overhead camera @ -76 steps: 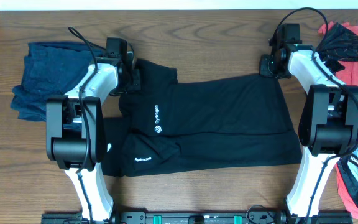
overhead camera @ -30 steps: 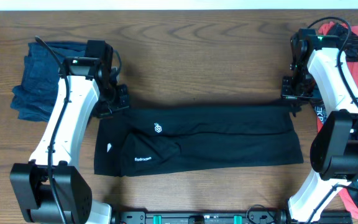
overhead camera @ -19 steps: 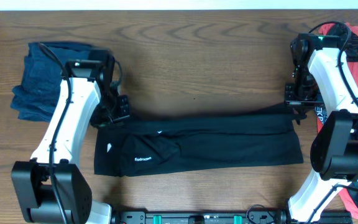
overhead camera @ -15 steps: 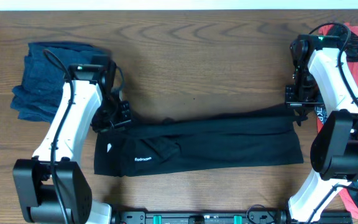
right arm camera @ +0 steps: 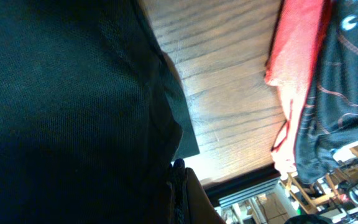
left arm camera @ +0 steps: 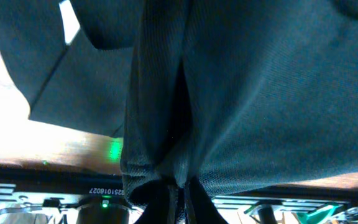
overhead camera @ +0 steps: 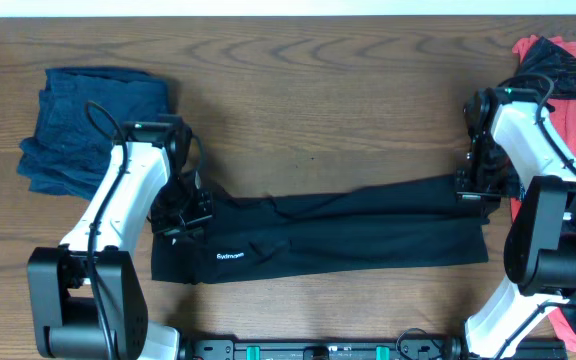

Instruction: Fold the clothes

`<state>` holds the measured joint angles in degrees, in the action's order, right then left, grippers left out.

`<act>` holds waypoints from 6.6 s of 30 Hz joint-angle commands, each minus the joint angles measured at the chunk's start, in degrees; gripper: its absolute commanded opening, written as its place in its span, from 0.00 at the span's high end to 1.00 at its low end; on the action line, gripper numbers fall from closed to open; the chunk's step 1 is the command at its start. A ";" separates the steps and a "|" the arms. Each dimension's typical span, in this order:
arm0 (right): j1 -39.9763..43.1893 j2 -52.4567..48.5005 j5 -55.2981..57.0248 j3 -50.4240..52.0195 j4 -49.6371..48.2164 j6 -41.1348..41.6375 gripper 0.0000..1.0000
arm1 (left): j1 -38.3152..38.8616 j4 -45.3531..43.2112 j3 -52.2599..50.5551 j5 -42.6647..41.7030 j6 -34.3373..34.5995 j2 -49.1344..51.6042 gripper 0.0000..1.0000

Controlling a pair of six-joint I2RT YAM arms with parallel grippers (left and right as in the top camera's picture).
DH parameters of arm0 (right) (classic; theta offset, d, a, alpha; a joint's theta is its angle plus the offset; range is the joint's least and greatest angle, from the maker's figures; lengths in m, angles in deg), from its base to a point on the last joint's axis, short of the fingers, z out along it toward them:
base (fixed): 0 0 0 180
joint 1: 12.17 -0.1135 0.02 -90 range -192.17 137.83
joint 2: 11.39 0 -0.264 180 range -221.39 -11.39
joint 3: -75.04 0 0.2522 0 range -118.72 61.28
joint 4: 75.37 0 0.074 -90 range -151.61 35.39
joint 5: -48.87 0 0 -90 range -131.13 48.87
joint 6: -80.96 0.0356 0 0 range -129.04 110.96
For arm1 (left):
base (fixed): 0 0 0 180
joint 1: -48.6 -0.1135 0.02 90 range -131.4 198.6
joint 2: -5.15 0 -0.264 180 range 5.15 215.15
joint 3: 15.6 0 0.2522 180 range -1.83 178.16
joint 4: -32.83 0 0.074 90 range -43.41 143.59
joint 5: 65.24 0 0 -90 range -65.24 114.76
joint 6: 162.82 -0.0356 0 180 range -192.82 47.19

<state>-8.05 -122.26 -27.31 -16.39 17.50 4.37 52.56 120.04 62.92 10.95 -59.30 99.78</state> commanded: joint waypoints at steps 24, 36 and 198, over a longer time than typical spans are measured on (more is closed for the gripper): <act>0.63 2.12 -0.37 8.39 -2.93 2.58 0.77 | -0.04 -5.55 -7.48 0.37 -0.31 -0.13 0.64; 1.55 3.48 -2.54 8.39 -6.14 3.26 0.78 | -0.02 -7.02 -2.29 0.28 -0.28 -7.23 0.68; -26.49 3.02 -14.21 9.86 -34.12 10.01 0.82 | 13.75 -21.92 -3.58 -0.11 4.20 -5.57 0.32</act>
<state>-34.38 -120.49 -41.73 -6.77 -16.88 12.92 66.29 97.93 59.40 10.97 -54.82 94.40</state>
